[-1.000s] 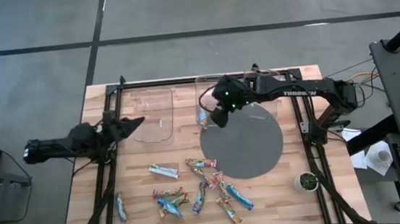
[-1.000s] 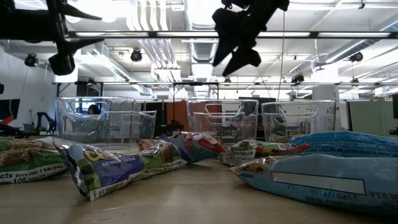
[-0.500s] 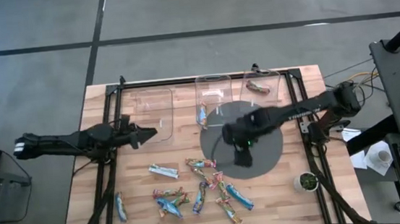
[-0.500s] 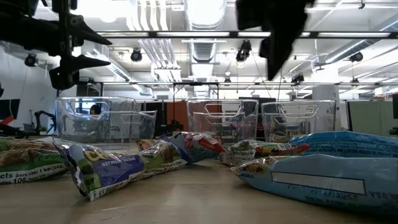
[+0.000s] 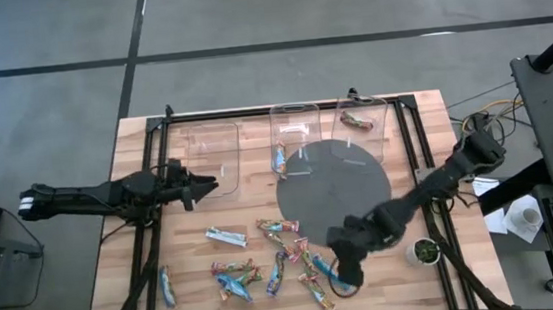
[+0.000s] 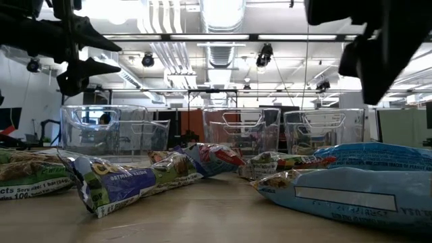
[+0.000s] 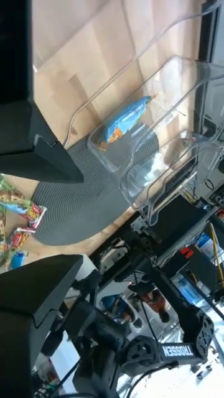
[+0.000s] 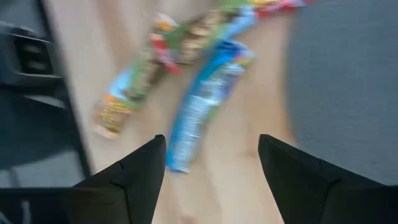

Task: Pick and place Granola Bars by type
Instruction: Put the blue granola bar into the left transparent bin

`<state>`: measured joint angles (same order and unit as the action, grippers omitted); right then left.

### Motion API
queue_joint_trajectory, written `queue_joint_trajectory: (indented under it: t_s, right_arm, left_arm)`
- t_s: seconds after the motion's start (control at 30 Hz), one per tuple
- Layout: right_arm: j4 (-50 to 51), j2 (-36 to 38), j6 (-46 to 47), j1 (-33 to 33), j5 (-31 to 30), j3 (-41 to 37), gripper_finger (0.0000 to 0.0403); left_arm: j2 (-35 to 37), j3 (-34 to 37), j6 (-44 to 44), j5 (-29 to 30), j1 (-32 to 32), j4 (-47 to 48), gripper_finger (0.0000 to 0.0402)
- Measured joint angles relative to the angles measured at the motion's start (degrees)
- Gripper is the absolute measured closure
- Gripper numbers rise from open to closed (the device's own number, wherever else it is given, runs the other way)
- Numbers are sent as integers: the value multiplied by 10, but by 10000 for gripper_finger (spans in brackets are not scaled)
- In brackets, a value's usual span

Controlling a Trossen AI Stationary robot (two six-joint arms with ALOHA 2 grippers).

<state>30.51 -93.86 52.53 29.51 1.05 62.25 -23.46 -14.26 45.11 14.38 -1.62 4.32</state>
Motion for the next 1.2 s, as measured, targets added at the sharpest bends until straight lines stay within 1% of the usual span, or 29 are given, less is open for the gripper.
queue_joint_trajectory:
  t_s: [0.07,0.13,0.23,0.37,0.47,0.73,0.8,0.9,0.97,1.2]
  right_arm:
    - [-28,0,35,9,-8,-17,156]
    - [-35,0,60,14,-12,-31,156]
    - [-50,0,72,16,-13,-43,156]
    - [-73,-8,39,16,-12,-50,156]
    - [-71,-25,27,16,-12,-48,156]
    - [-65,-96,-14,22,5,9,156]
    - [-62,-113,3,22,1,27,156]
    - [-35,-123,32,27,-31,38,156]
    - [-35,-124,45,32,-47,38,156]
    - [-50,-141,98,44,-56,31,156]
  left_arm:
    - [0,0,-3,0,0,0,221]
    - [0,0,-3,0,0,0,221]
    - [0,1,-4,0,0,1,221]
    - [0,2,-2,0,0,4,221]
    - [0,3,1,0,0,5,221]
    - [0,3,12,1,0,5,221]
    - [0,3,20,1,0,5,221]
    - [0,3,27,1,0,6,221]
    - [0,3,29,1,0,7,221]
    - [0,4,29,1,0,11,221]
